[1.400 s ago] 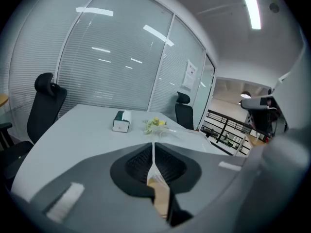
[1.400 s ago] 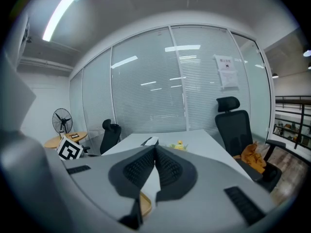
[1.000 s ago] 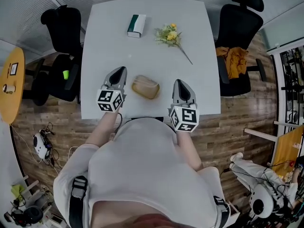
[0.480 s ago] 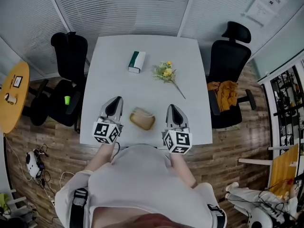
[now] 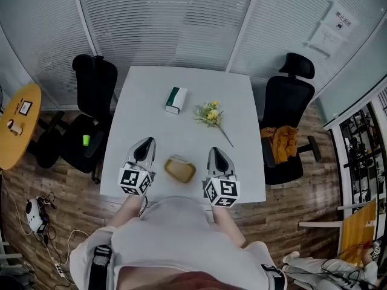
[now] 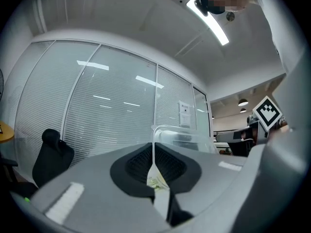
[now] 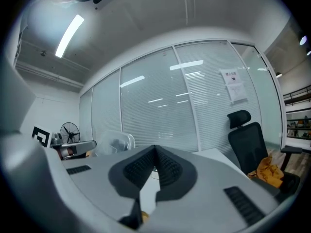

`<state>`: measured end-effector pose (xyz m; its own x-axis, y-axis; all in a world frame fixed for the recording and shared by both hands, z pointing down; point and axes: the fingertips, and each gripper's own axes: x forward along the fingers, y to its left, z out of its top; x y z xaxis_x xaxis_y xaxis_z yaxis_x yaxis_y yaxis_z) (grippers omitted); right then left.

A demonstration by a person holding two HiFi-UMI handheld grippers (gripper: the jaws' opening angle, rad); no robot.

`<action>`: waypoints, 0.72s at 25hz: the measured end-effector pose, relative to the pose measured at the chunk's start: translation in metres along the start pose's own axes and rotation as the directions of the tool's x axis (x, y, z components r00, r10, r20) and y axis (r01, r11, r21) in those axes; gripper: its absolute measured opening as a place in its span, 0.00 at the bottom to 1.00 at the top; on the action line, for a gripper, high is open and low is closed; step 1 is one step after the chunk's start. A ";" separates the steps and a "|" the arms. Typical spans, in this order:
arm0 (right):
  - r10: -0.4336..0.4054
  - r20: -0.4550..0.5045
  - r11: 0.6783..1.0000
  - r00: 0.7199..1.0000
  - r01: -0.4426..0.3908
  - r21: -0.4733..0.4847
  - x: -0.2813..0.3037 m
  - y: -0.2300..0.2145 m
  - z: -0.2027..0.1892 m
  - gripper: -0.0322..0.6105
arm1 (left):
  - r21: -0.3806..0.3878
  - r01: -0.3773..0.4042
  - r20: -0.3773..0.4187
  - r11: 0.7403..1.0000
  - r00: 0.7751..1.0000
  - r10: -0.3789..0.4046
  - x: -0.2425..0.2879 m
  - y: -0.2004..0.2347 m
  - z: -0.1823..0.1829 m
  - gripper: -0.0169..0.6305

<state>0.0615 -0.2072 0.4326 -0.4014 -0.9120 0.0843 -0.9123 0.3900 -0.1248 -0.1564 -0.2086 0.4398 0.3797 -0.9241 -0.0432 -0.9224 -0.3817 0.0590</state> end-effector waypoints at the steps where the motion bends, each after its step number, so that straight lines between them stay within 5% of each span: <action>1: 0.002 0.000 1.000 1.000 -0.002 0.000 0.001 0.001 0.000 0.06 | -0.002 0.001 0.002 1.000 1.000 -0.001 0.000 0.000 0.000 0.06; 18: 0.006 -0.014 1.000 1.000 -0.006 -0.004 0.003 0.007 -0.005 0.06 | 0.001 0.015 0.016 1.000 1.000 -0.015 -0.001 0.007 0.002 0.06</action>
<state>0.0534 -0.2066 0.4367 -0.4078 -0.9079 0.0974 -0.9103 0.3959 -0.1209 -0.1636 -0.2101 0.4386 0.3923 -0.9179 -0.0599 -0.9167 -0.3955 0.0571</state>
